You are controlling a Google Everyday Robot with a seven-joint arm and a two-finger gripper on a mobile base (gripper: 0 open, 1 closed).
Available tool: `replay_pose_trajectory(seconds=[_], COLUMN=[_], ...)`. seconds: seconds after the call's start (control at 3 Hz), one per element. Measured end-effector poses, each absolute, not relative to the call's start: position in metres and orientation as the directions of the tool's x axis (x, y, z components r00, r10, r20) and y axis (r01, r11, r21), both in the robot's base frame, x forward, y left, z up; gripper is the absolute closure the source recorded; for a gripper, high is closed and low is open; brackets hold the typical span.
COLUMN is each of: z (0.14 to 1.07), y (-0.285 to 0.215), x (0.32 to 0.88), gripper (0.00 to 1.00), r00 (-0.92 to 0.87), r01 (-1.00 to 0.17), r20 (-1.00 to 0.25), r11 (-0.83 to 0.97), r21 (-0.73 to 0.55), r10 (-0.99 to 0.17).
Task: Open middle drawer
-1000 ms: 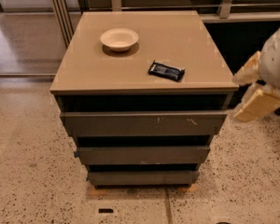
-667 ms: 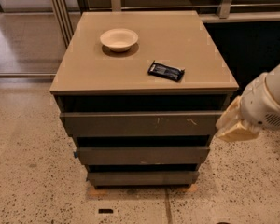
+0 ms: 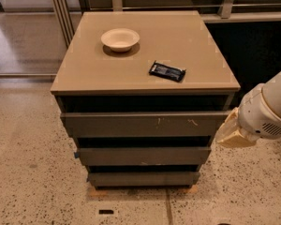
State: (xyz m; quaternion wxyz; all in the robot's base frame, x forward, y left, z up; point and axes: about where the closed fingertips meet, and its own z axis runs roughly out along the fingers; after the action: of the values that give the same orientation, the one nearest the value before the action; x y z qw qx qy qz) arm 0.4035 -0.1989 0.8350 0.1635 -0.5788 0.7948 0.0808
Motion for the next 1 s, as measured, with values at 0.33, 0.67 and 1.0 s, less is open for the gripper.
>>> replay_pose_trajectory(seconds=[0.33, 0.67, 1.0], z=[0.823, 0.77, 0.661], y=[-0.204, -0.21, -0.208], x=[0.407, 0.404, 0.437], gripper=[1.0, 1.0, 1.0], r00=[-0.283, -0.267, -0.23], r01=[-0.942, -0.95, -0.957], r20=[-0.355, -0.363, -0.447], r11=[0.328, 0.307, 0.285], r21=[-0.074, -0.056, -0.057], r10=[-0.891, -0.893, -0.864])
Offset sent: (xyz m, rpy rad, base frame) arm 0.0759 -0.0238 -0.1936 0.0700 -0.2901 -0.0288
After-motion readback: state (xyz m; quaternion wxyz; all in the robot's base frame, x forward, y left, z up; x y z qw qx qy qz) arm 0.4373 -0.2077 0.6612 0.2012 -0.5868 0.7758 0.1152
